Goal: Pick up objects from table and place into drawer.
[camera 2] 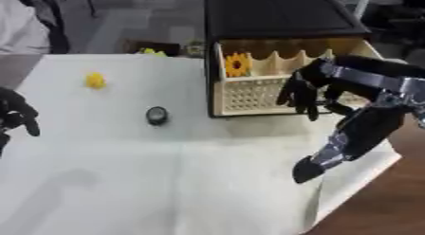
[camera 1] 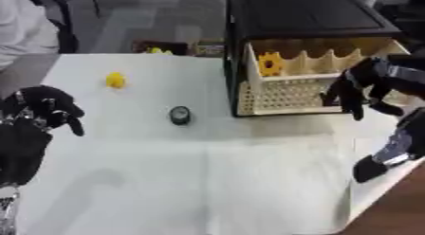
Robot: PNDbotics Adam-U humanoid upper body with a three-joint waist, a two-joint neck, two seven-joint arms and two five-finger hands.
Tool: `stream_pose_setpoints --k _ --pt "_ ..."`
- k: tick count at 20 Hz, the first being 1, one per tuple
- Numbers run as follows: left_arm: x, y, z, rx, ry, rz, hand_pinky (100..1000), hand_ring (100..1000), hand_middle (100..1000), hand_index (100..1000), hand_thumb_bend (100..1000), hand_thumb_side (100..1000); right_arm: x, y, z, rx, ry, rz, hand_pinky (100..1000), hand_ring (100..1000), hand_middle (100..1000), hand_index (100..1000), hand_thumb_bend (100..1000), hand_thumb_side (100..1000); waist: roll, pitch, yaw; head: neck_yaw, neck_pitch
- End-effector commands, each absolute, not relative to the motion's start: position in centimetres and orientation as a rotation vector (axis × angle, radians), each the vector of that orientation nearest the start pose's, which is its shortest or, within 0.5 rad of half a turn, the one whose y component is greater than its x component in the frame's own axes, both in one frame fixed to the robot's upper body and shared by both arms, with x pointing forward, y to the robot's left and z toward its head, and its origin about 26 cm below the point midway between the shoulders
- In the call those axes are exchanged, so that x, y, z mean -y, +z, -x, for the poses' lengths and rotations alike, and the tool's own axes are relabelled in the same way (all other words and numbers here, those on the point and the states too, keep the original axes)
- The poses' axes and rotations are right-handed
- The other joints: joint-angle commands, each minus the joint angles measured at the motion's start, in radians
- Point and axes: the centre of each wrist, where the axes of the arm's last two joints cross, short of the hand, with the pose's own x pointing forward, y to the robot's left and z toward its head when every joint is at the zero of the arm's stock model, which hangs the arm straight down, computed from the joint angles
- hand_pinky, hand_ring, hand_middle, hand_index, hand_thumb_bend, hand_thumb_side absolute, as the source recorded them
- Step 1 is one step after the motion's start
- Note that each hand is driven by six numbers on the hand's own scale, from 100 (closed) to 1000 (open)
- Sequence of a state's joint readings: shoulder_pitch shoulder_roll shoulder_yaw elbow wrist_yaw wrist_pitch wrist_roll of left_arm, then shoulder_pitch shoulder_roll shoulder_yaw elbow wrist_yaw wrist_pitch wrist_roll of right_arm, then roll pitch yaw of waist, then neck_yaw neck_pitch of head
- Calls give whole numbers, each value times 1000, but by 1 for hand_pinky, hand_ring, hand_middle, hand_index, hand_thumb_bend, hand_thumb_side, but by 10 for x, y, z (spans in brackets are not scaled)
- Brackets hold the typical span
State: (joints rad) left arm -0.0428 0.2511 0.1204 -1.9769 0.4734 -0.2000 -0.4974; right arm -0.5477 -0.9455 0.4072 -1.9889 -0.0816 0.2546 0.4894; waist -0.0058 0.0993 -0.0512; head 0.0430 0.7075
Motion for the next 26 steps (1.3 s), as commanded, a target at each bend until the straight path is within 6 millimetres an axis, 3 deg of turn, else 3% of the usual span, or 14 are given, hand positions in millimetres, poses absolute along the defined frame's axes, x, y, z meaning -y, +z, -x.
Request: stream_pose_setpoints --k 1,4,9,20,22,26 --pt "-306 135 -266 2248 -426 455 452 608 623 735 114 1000 256 266 -298 1503 1536 133 100 499 512 720 980 358 0 -9 -1 4 -16" --pt "-306 135 -266 2249 -423 451 452 608 623 734 114 1000 258 264 -297 1441 1537 78 100 530 554 735 909 296 1 -8 -1 4 -21" --pt "-306 134 -266 2245 -424 447 453 608 623 733 114 1000 269 277 -298 1272 1623 -16 100 544 566 740 853 248 2 -5 -10 8 -28" --pt "-303 133 -266 2237 -433 457 455 609 623 732 116 1000 262 272 -299 1158 1588 -6 100 598 620 748 859 253 4 2 -2 5 -32" --pt "-303 133 -266 2236 -435 460 455 609 623 731 116 1000 260 271 -302 1139 1582 -11 186 615 639 760 862 256 5 4 1 6 -31" --pt "-302 133 -266 2236 -440 461 456 609 623 731 116 1000 259 268 -308 1119 1570 -17 231 626 651 766 851 247 7 11 7 6 -33"
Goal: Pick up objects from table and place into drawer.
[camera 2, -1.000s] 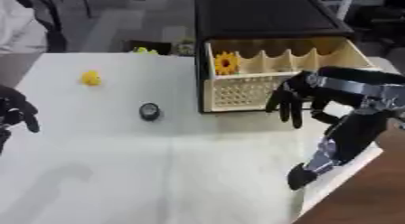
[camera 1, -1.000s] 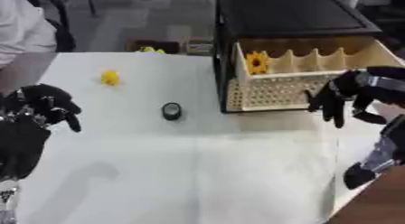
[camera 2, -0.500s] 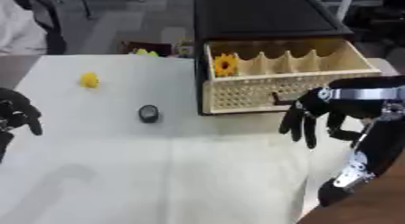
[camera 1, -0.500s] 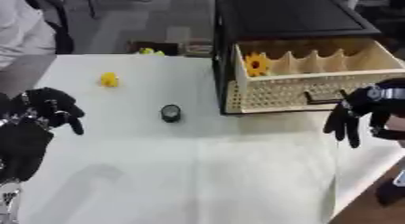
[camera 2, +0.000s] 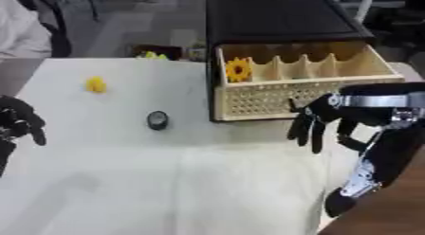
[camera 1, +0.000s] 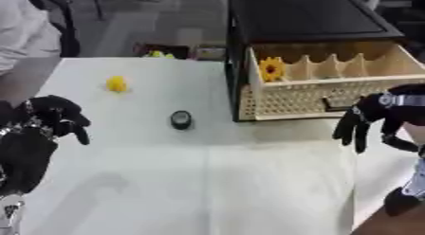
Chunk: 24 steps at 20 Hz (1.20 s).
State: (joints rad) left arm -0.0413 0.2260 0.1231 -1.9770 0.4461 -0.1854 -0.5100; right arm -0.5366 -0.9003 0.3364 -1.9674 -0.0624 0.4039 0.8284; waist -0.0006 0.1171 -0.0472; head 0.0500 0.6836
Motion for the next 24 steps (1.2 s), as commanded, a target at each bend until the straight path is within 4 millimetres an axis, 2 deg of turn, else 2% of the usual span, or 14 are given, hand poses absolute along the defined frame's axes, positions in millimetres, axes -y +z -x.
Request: stream_pose_setpoints --k 1,11,24 --pt "-302 132 -266 2236 -441 461 455 608 623 731 116 1000 258 267 -310 1115 1568 -19 236 627 652 766 848 245 2 -4 4 -1 -10" --pt "-300 132 -266 2250 -449 456 455 608 623 730 114 1000 262 257 -320 1076 1533 -15 248 625 652 773 817 219 13 19 14 -6 4" --pt "-296 132 -268 2261 -471 463 459 602 624 725 111 1000 264 253 -331 1057 1518 21 277 631 666 785 803 208 23 44 32 -22 -25"
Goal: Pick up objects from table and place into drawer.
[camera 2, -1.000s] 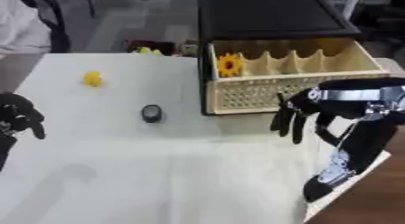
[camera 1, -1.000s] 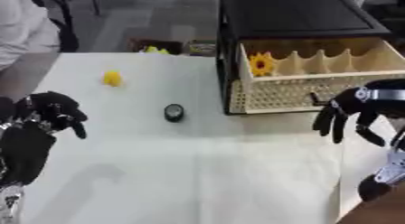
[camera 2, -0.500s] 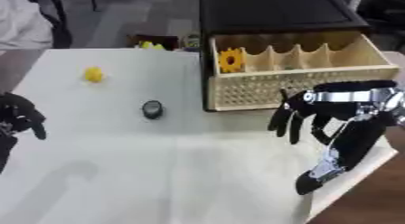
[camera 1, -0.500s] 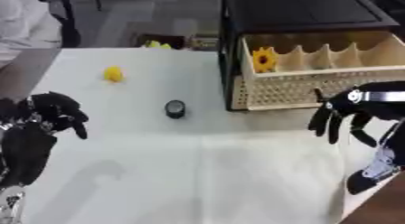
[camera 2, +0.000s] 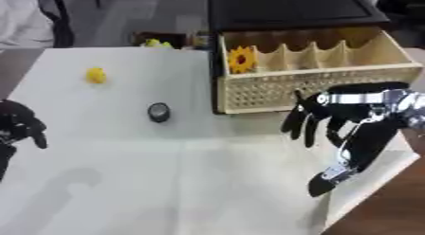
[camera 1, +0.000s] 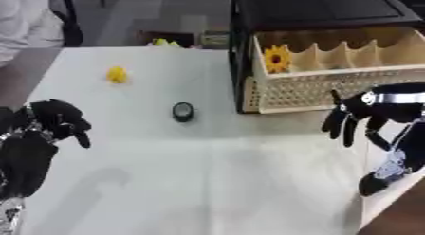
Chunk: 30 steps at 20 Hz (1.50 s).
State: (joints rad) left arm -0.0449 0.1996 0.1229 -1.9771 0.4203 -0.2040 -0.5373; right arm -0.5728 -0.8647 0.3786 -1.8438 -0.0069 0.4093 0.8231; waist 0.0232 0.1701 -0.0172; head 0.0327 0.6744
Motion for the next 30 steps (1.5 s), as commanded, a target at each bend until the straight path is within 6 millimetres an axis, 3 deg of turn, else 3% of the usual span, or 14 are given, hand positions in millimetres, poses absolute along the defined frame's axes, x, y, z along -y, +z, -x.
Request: stream_pose_setpoints --k 1,23,30 --pt "-296 132 -268 2262 -473 464 459 601 624 725 111 1000 263 253 -332 1057 1518 23 278 632 667 786 792 215 -1 -7 4 -6 -20" --pt "-292 132 -269 2259 -493 472 464 594 625 721 110 1000 261 258 -354 1090 1527 137 365 705 696 793 873 266 -3 7 31 -29 -58" --pt "-292 131 -268 2254 -497 470 466 593 625 719 110 1000 260 264 -359 1127 1528 179 349 703 694 792 910 297 -4 9 34 -93 -64"
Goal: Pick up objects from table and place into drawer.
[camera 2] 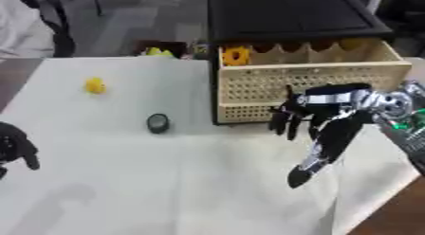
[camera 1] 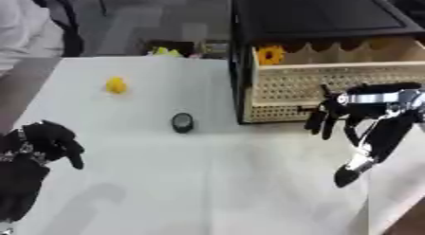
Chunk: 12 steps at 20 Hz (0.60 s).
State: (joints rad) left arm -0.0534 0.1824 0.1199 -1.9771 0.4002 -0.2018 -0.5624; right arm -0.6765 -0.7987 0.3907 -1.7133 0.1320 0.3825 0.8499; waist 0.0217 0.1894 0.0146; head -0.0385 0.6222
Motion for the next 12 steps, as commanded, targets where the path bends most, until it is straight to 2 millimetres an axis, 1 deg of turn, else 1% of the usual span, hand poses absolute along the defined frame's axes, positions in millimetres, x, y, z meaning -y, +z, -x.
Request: stream_pose_setpoints --k 1,5,12 --pt "-292 131 -268 2252 -498 470 466 593 625 719 110 1000 259 265 -360 1132 1529 182 345 703 693 792 912 298 -3 -10 2 -27 -13" --pt "-292 131 -268 2250 -498 470 467 592 625 719 111 1000 256 268 -362 1147 1532 186 337 702 691 791 918 304 -4 -10 4 -36 -18" --pt "-291 130 -268 2244 -495 469 469 591 625 718 110 1000 250 268 -373 1145 1528 181 331 698 686 790 913 300 -5 -9 10 -34 -23"
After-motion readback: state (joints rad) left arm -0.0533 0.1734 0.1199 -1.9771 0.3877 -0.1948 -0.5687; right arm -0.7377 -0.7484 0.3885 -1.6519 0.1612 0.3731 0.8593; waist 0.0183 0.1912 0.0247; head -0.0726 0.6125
